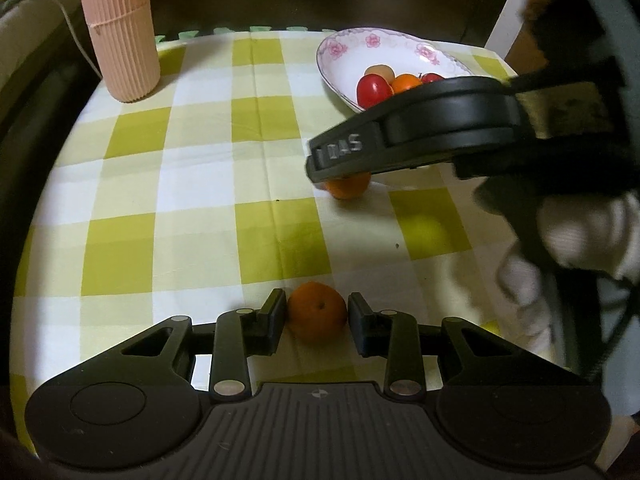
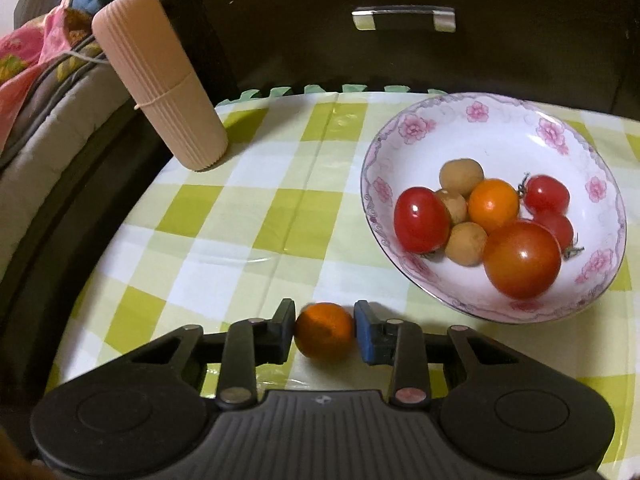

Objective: Organize fruits
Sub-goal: 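Lift both tangerines in both tools above the table, then carry both tangerines over the white bowl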

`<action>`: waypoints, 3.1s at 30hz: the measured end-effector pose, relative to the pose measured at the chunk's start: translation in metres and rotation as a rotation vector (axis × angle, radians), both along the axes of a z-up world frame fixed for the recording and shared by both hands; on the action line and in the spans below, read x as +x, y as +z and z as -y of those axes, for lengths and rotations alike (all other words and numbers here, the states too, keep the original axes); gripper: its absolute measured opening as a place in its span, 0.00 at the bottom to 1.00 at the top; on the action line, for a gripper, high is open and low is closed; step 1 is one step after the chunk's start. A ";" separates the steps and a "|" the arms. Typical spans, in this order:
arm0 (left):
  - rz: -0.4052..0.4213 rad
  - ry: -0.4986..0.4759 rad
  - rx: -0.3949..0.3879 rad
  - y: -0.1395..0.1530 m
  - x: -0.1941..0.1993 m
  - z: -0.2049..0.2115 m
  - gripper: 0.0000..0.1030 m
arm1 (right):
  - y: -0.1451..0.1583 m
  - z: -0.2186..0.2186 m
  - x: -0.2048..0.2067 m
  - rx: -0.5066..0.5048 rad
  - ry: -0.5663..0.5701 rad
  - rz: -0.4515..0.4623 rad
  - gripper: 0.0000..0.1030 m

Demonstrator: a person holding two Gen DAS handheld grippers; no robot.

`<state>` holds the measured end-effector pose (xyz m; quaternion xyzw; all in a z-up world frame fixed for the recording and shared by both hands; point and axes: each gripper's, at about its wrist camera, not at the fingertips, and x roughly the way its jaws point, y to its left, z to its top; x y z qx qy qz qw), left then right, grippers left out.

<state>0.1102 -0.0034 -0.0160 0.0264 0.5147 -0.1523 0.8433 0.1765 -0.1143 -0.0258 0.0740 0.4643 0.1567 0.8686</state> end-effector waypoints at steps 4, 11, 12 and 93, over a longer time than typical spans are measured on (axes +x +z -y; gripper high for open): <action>0.004 -0.003 0.004 0.001 -0.002 0.001 0.40 | 0.008 0.010 -0.010 0.002 0.002 0.009 0.30; 0.024 -0.034 0.033 0.000 -0.008 0.008 0.42 | 0.024 0.042 -0.052 -0.030 0.018 0.007 0.30; 0.028 -0.037 0.037 0.000 -0.009 0.009 0.42 | 0.024 0.047 -0.058 -0.026 0.012 0.001 0.30; 0.146 -0.050 -0.056 0.033 0.020 0.036 0.38 | 0.037 0.077 -0.085 -0.027 -0.061 0.083 0.31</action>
